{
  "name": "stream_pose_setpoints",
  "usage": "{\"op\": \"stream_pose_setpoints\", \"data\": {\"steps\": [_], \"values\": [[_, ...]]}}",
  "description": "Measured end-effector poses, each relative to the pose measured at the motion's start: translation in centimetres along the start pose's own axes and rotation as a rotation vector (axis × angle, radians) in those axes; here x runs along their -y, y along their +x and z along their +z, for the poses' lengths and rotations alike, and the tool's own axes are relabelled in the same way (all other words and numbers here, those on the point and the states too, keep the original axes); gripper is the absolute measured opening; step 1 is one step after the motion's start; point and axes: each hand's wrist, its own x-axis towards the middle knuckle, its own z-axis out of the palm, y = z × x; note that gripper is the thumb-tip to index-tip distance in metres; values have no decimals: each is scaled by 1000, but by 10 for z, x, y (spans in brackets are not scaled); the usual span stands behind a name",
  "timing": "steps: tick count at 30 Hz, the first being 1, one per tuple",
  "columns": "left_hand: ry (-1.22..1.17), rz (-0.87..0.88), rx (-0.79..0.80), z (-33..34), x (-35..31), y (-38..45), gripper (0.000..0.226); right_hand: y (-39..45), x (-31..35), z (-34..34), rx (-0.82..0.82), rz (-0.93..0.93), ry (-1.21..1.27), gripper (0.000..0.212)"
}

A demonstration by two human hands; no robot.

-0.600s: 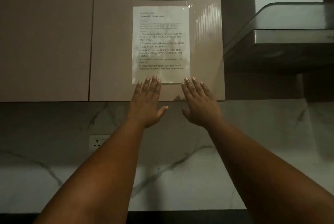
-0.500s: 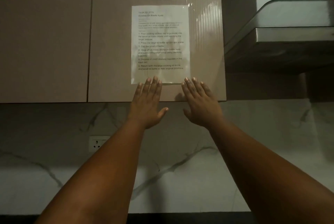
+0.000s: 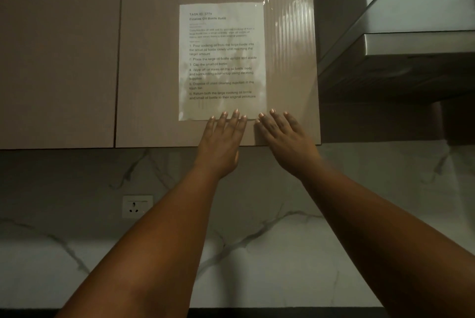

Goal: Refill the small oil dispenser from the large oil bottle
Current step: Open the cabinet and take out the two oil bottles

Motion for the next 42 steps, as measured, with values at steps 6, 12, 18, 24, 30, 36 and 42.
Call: {"op": "stream_pose_setpoints", "data": {"steps": [6,12,18,24,30,36,42], "values": [[32,36,20,-2,-10,16,80,2,-21,4,63,52,37,68],[131,104,-150,1,-20,25,75,-5,-24,17,5,40,80,79],[116,137,-259,-1,-25,14,80,-26,-23,11,-251,7,58,66],[73,89,-249,-26,-21,-3,74,-43,-29,-44,-230,480,316,91],[13,65,-258,-59,-18,-17,75,-62,-28,-90,-340,771,1594,104],[-59,-17,-277,-86,-15,-38,98,-68,-35,-123,-625,970,2385,28],[-260,-250,-394,-110,-6,-73,98,-72,-9,-162,-568,711,2700,29]]}}
